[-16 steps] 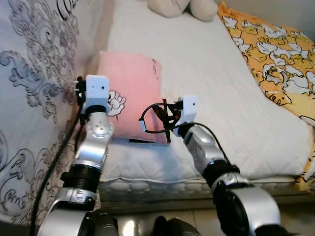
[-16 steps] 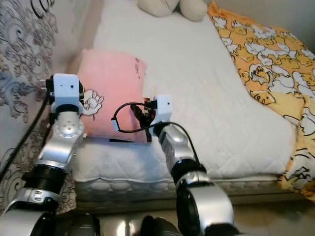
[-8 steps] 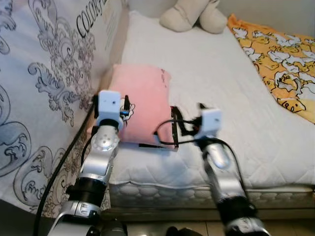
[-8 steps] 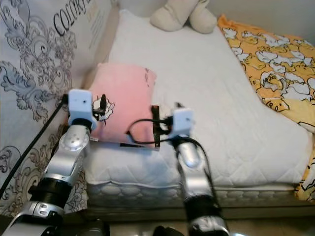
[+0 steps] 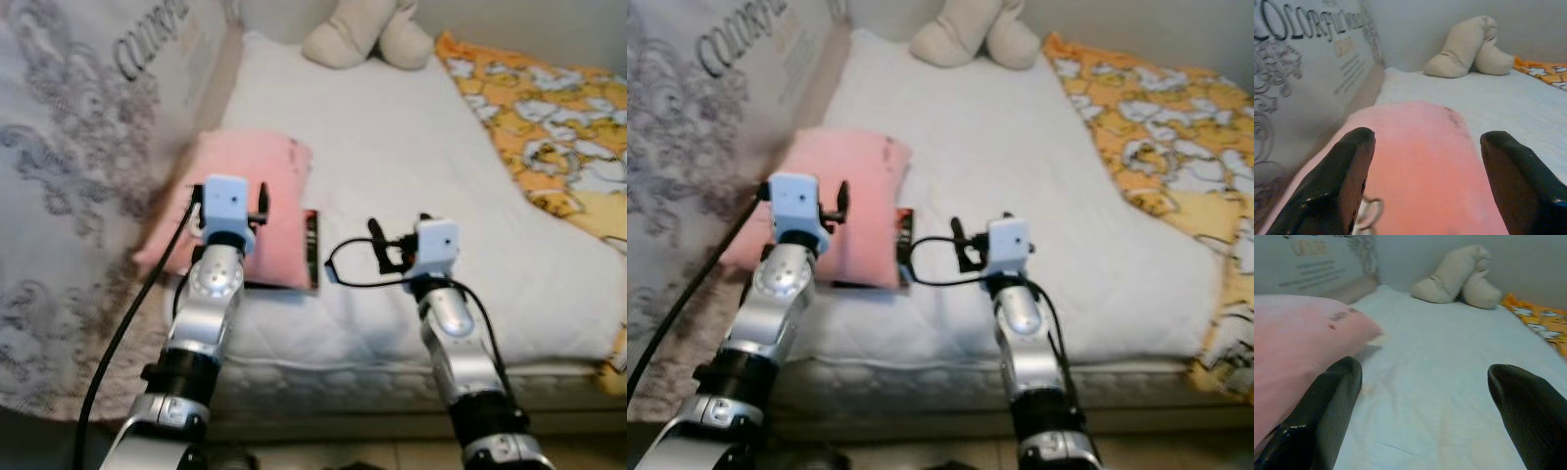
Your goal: Clean up the room
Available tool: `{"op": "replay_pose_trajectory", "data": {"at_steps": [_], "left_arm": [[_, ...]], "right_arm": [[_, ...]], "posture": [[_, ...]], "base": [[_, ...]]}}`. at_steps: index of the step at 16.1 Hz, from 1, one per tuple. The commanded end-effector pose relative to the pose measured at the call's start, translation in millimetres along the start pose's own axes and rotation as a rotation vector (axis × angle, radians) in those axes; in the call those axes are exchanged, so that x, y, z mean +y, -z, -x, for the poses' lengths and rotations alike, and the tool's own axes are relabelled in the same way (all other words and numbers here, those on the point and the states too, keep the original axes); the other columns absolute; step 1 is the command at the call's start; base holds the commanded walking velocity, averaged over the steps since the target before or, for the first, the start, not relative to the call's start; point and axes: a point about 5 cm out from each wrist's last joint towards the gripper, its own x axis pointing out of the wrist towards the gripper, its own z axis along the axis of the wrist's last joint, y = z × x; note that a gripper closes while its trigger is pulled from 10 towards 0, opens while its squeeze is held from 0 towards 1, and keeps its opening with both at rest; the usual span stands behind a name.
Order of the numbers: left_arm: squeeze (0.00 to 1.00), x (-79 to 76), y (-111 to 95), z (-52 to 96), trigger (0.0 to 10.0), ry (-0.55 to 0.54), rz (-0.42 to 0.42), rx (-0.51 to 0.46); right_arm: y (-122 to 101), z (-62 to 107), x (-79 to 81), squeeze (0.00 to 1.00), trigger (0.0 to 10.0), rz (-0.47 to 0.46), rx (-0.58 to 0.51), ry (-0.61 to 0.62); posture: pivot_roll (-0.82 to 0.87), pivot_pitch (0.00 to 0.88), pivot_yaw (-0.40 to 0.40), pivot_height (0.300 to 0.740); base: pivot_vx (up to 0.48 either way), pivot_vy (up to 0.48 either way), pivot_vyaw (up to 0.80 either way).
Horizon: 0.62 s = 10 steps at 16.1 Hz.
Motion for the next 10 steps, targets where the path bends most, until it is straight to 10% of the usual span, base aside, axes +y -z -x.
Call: {"op": "replay_pose_trajectory", "data": {"at_steps": [1, 5, 7, 10], "left_arm": [[0.00, 7.7, 2.2, -1.4, 10.0, -0.010, -0.007, 0.009], [0.00, -0.3, 14.1, 4.2, 10.0, 0.093, 0.059, 0.061], [0.00, -23.8, 45.6, 22.8, 10.0, 0.337, 0.127, 0.269], [0.00, -18.2, 66.7, 30.5, 10.0, 0.279, 0.285, 0.414]], "right_arm": [[-2.0, -2.4, 3.2, 0.00, 10.0, -0.006, -0.001, -0.005], [0.6, -1.8, 2.8, 0.00, 10.0, -0.001, 0.013, -0.017], [6.8, 0.2, -1.3, 0.00, 10.0, -0.018, 0.047, -0.007], [28.9, 7.6, -15.5, 0.00, 10.0, -0.129, 0.169, 0.069]], "posture": [[0.15, 0.000, -0.074, 0.740], [0.15, 0.000, -0.078, 0.740], [0.15, 0.000, -0.078, 0.740], [0.14, 0.000, -0.077, 0.740]], "base": [[0.322, -0.352, 0.00], [0.000, 0.000, 0.00], [0.000, 0.000, 0.00], [0.000, 0.000, 0.00]]}}
